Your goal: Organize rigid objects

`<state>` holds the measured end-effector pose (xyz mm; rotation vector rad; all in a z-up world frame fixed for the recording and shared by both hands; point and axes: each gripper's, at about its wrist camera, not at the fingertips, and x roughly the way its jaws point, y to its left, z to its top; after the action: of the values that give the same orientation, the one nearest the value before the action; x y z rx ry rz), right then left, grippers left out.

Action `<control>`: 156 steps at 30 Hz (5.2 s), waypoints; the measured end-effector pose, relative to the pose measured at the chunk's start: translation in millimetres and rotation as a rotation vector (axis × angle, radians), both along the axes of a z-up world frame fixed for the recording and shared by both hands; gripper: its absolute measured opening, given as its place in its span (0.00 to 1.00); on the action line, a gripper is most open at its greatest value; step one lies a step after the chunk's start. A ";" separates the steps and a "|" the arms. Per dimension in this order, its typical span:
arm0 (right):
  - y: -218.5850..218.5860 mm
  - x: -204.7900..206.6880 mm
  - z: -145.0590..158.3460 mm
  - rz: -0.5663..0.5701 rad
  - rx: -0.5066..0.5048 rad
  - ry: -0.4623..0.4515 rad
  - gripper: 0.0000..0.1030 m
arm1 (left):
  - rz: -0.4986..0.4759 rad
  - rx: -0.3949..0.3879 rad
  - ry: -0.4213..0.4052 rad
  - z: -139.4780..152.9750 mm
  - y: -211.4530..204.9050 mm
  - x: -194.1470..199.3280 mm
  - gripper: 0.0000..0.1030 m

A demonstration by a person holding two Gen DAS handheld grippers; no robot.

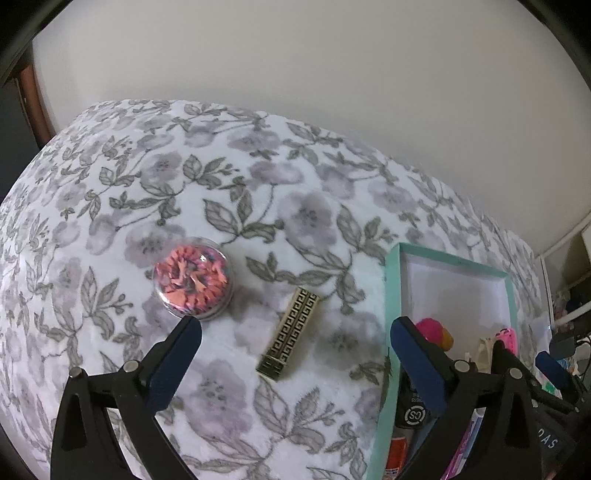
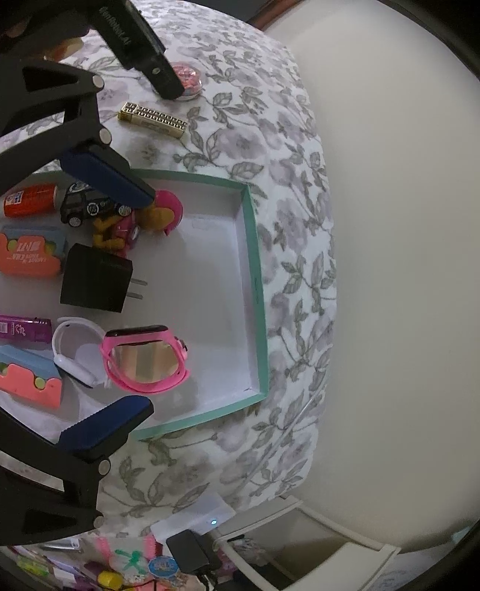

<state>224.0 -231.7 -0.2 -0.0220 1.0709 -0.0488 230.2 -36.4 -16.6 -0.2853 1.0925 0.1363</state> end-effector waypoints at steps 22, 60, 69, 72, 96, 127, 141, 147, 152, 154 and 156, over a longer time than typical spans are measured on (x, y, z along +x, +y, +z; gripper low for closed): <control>67.6 2.4 4.8 0.103 0.081 -0.032 1.00 | 0.083 0.026 -0.040 9.9 77.6 -2.9 0.99; 175.0 22.1 -85.8 0.277 0.132 0.106 0.22 | -0.058 -0.010 0.109 -61.6 85.5 25.5 0.71; 140.5 -12.6 -36.1 0.237 0.217 0.055 0.21 | -0.082 -0.041 0.037 -8.0 62.6 -17.3 0.71; 125.8 -27.2 -19.2 0.212 0.219 0.036 0.21 | -0.106 -0.064 0.008 8.6 45.2 -28.6 0.71; -45.8 -104.2 -17.3 -0.148 0.113 0.086 0.22 | -0.348 -0.180 0.081 0.7 -111.2 -88.0 0.71; -24.2 -145.4 -18.4 -0.073 0.016 0.060 0.54 | -0.316 -0.129 0.064 -3.3 -80.8 -121.6 0.82; -6.5 -184.0 -2.6 -0.046 0.033 -0.017 0.96 | -0.237 -0.097 -0.010 24.3 -33.9 -170.8 0.82; -3.4 -196.9 11.1 -0.049 0.029 -0.071 0.99 | -0.213 -0.089 -0.073 40.6 -21.7 -185.0 0.82; -0.1 -205.6 24.0 -0.045 0.022 -0.120 0.99 | -0.194 -0.020 -0.145 56.1 -19.6 -198.8 0.82; 0.6 -209.5 28.1 -0.045 0.024 -0.137 0.99 | -0.197 -0.018 -0.170 61.5 -17.7 -204.1 0.82; 1.6 -213.2 31.8 -0.046 0.023 -0.150 0.99 | -0.198 -0.009 -0.190 67.2 -16.2 -208.9 0.82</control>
<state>10.8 -230.0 31.5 0.0270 0.9216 -0.0784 21.3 -52.6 50.6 -0.1926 0.9273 -0.0715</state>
